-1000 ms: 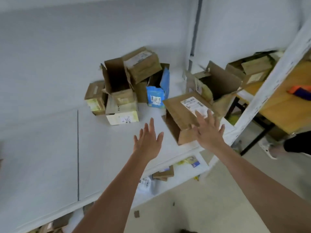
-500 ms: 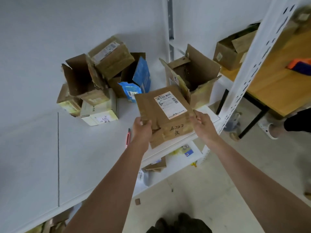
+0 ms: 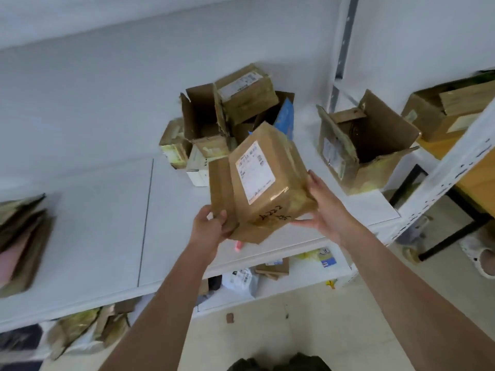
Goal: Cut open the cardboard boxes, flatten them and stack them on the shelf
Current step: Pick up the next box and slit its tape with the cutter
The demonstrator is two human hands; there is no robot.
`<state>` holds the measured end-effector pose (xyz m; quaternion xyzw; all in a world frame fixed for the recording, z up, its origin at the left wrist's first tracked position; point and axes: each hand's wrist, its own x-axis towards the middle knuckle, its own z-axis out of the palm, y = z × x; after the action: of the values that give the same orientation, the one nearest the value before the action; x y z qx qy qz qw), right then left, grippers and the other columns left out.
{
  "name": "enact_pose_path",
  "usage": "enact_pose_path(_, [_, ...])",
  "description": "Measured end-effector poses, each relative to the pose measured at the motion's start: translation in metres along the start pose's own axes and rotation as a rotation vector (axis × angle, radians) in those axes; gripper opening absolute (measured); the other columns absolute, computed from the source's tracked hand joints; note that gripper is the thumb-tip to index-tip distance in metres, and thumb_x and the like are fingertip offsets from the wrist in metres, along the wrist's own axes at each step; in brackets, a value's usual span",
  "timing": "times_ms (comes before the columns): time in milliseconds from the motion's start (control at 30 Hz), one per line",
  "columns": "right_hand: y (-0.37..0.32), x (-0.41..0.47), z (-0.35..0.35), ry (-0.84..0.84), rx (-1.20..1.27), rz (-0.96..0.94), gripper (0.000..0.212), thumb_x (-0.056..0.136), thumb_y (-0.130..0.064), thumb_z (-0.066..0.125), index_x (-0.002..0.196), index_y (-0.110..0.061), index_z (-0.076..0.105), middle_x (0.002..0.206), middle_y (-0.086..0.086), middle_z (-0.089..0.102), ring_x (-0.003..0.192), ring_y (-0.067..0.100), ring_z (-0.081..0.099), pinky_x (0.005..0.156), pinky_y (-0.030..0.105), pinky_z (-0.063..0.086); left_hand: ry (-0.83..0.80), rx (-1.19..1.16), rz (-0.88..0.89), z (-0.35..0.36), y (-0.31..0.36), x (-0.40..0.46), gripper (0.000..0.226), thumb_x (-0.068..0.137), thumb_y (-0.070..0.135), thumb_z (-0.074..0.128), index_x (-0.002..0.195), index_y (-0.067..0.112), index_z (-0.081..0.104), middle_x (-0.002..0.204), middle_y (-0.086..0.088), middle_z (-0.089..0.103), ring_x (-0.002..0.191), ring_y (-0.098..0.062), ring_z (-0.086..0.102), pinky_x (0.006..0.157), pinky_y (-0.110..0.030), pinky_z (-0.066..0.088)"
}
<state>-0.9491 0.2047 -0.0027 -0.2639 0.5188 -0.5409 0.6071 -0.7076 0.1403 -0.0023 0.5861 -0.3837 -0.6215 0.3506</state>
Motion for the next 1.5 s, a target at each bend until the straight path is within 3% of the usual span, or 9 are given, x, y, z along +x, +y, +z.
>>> enact_pose_path(100, [-0.005, 0.009, 0.049, -0.117, -0.33, -0.078, 0.065, 0.084, -0.054, 0.068, 0.139, -0.06, 0.035, 0.143, -0.019, 0.045, 0.121, 0.005, 0.056, 0.084, 0.042, 0.059, 0.11, 0.275, -0.033, -0.045, -0.016, -0.002, 0.016, 0.097, -0.001, 0.051, 0.113, 0.004, 0.054, 0.103, -0.02, 0.07, 0.062, -0.025, 0.073, 0.057, -0.026, 0.057])
enact_pose_path(233, [0.003, 0.026, 0.117, -0.255, -0.688, -0.245, 0.054, 0.091, -0.056, 0.059, 0.141, -0.052, 0.041, 0.152, -0.019, 0.037, 0.137, 0.006, 0.038, 0.109, 0.03, 0.04, 0.185, 0.4, -0.092, -0.086, -0.023, -0.008, 0.022, 0.102, 0.009, 0.048, 0.12, 0.0, 0.053, 0.11, -0.02, 0.069, 0.065, -0.026, 0.073, 0.069, -0.035, 0.06])
enact_pose_path(333, [0.013, 0.035, 0.159, -0.305, -0.835, -0.314, 0.048, 0.097, -0.046, 0.055, 0.143, -0.043, 0.045, 0.138, -0.019, 0.049, 0.128, 0.005, 0.047, 0.085, 0.0, 0.038, 0.126, 0.433, -0.203, -0.114, -0.024, -0.019, 0.037, 0.106, 0.032, 0.037, 0.113, 0.003, 0.058, 0.104, -0.01, 0.07, 0.077, -0.019, 0.073, 0.082, -0.036, 0.056])
enact_pose_path(467, [0.038, 0.045, 0.186, -0.349, -0.865, -0.322, 0.047, 0.1, -0.042, 0.05, 0.146, -0.039, 0.042, 0.142, -0.02, 0.042, 0.131, 0.003, 0.042, 0.081, -0.005, 0.033, 0.144, 0.36, -0.306, -0.153, -0.029, -0.026, 0.055, 0.106, 0.045, 0.028, 0.121, 0.002, 0.059, 0.111, -0.011, 0.065, 0.095, -0.028, 0.065, 0.089, -0.038, 0.051])
enact_pose_path(633, [0.05, 0.055, 0.203, -0.382, -0.891, -0.319, 0.049, 0.096, -0.041, 0.06, 0.142, -0.043, 0.046, 0.154, -0.015, 0.036, 0.141, 0.003, 0.032, 0.114, 0.025, 0.03, 0.45, 0.295, -0.009, -0.178, -0.013, -0.01, 0.059, 0.103, 0.049, 0.033, 0.149, 0.012, 0.036, 0.146, -0.016, 0.046, 0.129, -0.035, 0.049, 0.11, -0.049, 0.039])
enact_pose_path(867, [0.055, 0.057, 0.218, -0.344, -1.12, -0.393, 0.045, 0.091, -0.047, 0.064, 0.135, -0.049, 0.051, 0.154, -0.009, 0.039, 0.131, 0.013, 0.047, 0.107, 0.028, 0.036, 0.274, 0.277, 0.131, -0.173, 0.015, 0.015, 0.071, 0.097, 0.042, 0.057, 0.156, 0.034, 0.018, 0.151, -0.005, 0.04, 0.127, -0.026, 0.049, 0.095, -0.04, 0.048])
enact_pose_path(1033, [0.058, 0.052, 0.213, -0.362, -1.094, -0.391, 0.043, 0.091, -0.048, 0.064, 0.131, -0.053, 0.052, 0.15, -0.018, 0.043, 0.133, 0.005, 0.044, 0.1, 0.021, 0.035, 0.206, 0.186, 0.092, -0.171, 0.004, 0.032, 0.078, 0.096, 0.04, 0.06, 0.157, 0.035, 0.012, 0.158, 0.0, 0.024, 0.137, -0.026, 0.039, 0.107, -0.051, 0.043])
enact_pose_path(1300, [0.067, 0.056, 0.235, -0.404, -0.974, -0.339, 0.046, 0.09, -0.038, 0.069, 0.134, -0.039, 0.057, 0.14, -0.013, 0.055, 0.122, 0.003, 0.051, 0.101, 0.022, 0.04, 0.421, 0.232, 0.169, -0.172, 0.001, 0.039, 0.06, 0.1, 0.037, 0.051, 0.154, 0.035, 0.025, 0.159, 0.006, 0.021, 0.135, -0.023, 0.04, 0.107, -0.038, 0.036])
enact_pose_path(1500, [0.087, 0.053, 0.209, -0.425, -0.778, -0.215, 0.044, 0.091, -0.037, 0.067, 0.133, -0.045, 0.055, 0.136, -0.013, 0.056, 0.108, -0.006, 0.055, 0.098, 0.02, 0.048, 0.304, 0.219, 0.132, -0.178, 0.0, 0.026, 0.062, 0.096, 0.021, 0.062, 0.151, 0.035, 0.035, 0.152, 0.006, 0.035, 0.129, -0.019, 0.048, 0.099, -0.04, 0.05])
